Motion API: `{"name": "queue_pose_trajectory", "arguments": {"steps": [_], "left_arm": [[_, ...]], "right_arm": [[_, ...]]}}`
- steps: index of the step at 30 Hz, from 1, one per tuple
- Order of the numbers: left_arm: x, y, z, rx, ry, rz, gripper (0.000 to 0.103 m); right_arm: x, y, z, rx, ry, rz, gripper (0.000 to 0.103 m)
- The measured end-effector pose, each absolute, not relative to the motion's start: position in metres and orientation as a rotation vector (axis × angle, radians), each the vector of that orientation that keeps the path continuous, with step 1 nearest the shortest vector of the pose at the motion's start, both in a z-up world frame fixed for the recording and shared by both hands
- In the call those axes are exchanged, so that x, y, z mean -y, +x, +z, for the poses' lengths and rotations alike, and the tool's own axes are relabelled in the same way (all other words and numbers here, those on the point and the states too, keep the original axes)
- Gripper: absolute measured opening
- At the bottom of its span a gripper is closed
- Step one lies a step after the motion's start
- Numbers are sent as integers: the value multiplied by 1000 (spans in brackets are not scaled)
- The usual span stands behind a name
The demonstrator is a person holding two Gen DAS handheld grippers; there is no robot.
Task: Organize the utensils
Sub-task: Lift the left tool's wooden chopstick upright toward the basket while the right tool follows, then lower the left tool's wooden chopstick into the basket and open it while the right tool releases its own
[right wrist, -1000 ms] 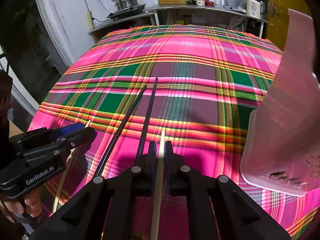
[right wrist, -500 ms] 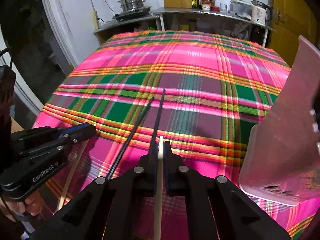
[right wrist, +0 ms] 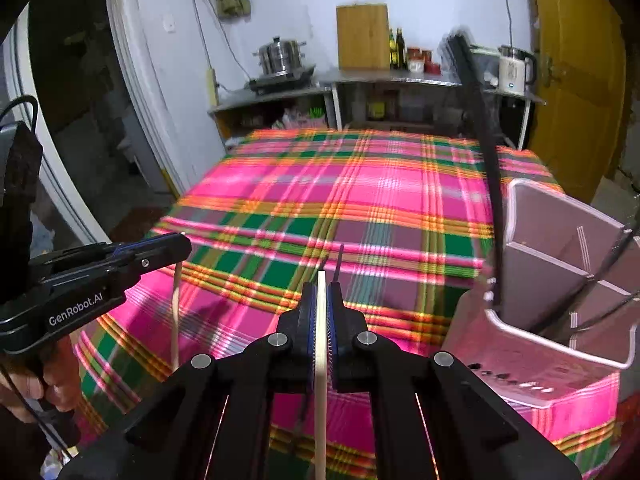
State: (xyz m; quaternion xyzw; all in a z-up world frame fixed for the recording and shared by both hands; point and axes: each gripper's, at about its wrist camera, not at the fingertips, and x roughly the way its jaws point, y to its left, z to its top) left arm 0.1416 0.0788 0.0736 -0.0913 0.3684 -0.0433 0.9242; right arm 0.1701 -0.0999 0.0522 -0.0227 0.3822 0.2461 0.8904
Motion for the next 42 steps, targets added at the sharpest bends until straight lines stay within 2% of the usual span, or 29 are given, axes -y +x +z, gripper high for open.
{"name": "queue_pose_trajectory", "arguments": {"steps": [10, 22, 34, 42], "left_arm": [[-64, 110, 116, -678, -159, -116, 5], [-45, 94, 138, -644, -144, -164, 5], [1, 110, 153, -671, -143, -293, 5], [35, 134, 182, -637, -140, -387, 5]], "right_arm": [[126, 142, 90, -702, -16, 495, 5], [149, 122, 111, -640, 6, 472, 5], [190, 120, 129, -605, 55, 404, 5], [220, 130, 159, -539, 86, 342, 5]]}}
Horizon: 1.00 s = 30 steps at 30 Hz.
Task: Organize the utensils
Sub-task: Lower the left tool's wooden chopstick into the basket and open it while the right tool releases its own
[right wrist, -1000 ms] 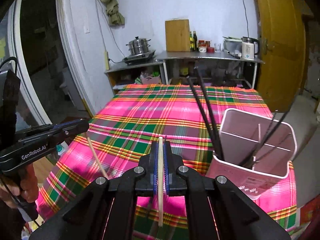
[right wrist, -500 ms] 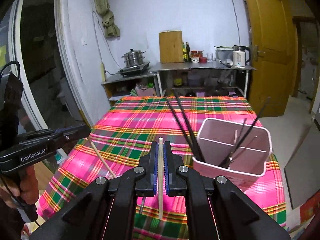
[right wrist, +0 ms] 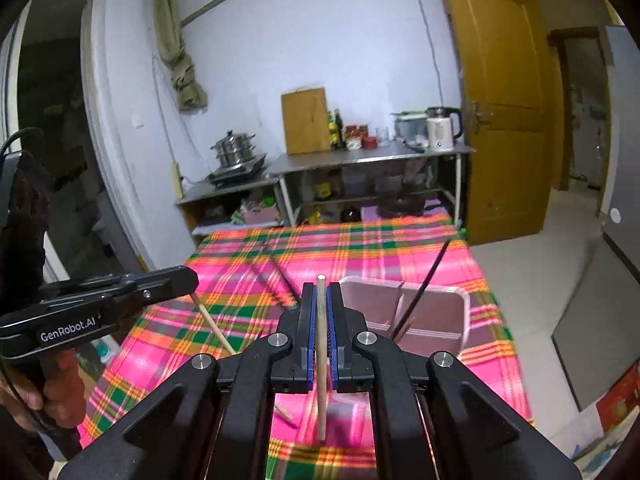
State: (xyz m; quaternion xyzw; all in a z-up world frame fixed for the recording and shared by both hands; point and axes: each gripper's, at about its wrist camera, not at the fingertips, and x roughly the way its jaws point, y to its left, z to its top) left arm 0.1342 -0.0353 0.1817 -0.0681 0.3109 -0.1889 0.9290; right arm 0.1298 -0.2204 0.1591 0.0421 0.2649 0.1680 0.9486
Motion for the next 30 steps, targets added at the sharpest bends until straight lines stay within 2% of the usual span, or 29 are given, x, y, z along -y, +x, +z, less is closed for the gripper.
{"name": "queue_pose_trajectory", "arguments": {"steps": [13, 30], "left_arm": [[57, 181, 222, -558, -165, -422, 5], [82, 207, 154, -692, -94, -406, 5]], "right_arm": [[251, 168, 198, -436, 144, 271, 5], [239, 186, 137, -541, 91, 277, 5]]}}
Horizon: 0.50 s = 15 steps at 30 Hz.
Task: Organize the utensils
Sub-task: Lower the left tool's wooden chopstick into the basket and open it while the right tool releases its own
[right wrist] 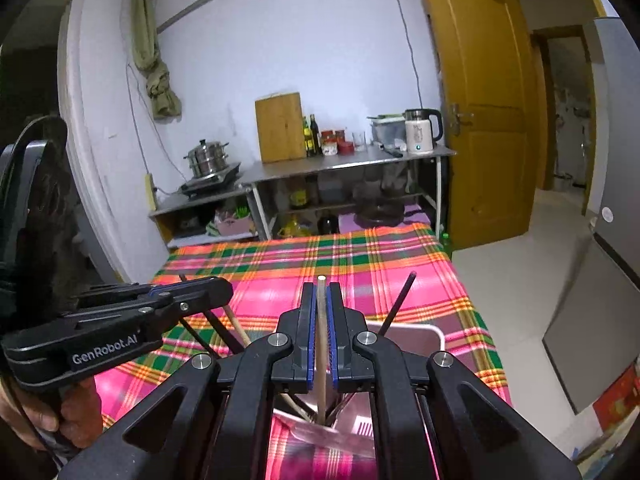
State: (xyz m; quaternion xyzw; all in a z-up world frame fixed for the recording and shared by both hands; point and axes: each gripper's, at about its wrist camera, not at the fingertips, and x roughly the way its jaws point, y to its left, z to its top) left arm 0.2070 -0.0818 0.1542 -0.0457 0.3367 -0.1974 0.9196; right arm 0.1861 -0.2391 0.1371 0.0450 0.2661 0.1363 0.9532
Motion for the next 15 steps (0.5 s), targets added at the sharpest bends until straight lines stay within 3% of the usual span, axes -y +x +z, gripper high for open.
{"name": "queue_pose_trajectory", "arguments": {"steps": [10, 15], "left_arm": [[86, 208, 135, -737, -75, -403, 6], [81, 201, 145, -702, -85, -410, 31]], "right_arm": [[242, 186, 122, -573, 77, 261, 5], [245, 186, 127, -583, 81, 260, 6]]}}
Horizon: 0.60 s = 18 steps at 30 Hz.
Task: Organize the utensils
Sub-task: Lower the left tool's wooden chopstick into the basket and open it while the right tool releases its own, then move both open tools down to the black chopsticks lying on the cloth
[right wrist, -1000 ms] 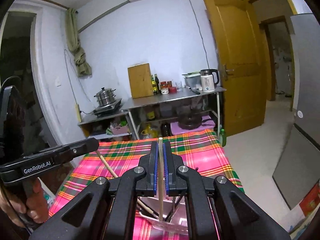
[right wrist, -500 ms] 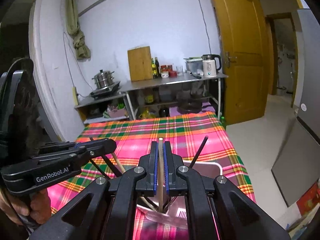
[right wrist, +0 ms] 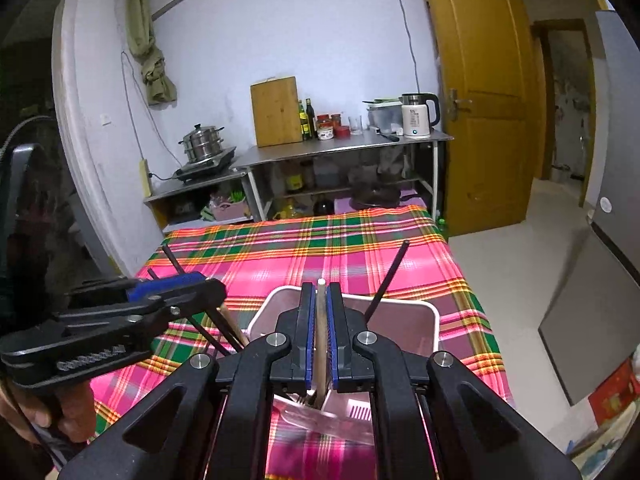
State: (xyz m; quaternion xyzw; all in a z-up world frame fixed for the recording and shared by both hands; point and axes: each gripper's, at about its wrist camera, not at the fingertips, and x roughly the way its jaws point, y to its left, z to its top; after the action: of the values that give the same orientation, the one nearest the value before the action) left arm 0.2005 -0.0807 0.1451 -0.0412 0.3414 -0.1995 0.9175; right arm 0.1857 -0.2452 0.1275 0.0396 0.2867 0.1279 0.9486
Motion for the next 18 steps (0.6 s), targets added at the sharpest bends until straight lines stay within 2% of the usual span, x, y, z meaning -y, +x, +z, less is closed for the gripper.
{"name": "queue_pose_trajectory", "arguments": {"steps": [3, 12, 18], "left_arm": [[77, 194, 155, -672, -86, -410, 37], [58, 174, 178, -602, -107, -391, 41], [39, 154, 173, -585, -135, -363, 42]], "right_arm": [[248, 182, 132, -569, 85, 256, 9], [252, 164, 150, -524, 93, 246, 11], [253, 142, 149, -515, 104, 259, 11]]}}
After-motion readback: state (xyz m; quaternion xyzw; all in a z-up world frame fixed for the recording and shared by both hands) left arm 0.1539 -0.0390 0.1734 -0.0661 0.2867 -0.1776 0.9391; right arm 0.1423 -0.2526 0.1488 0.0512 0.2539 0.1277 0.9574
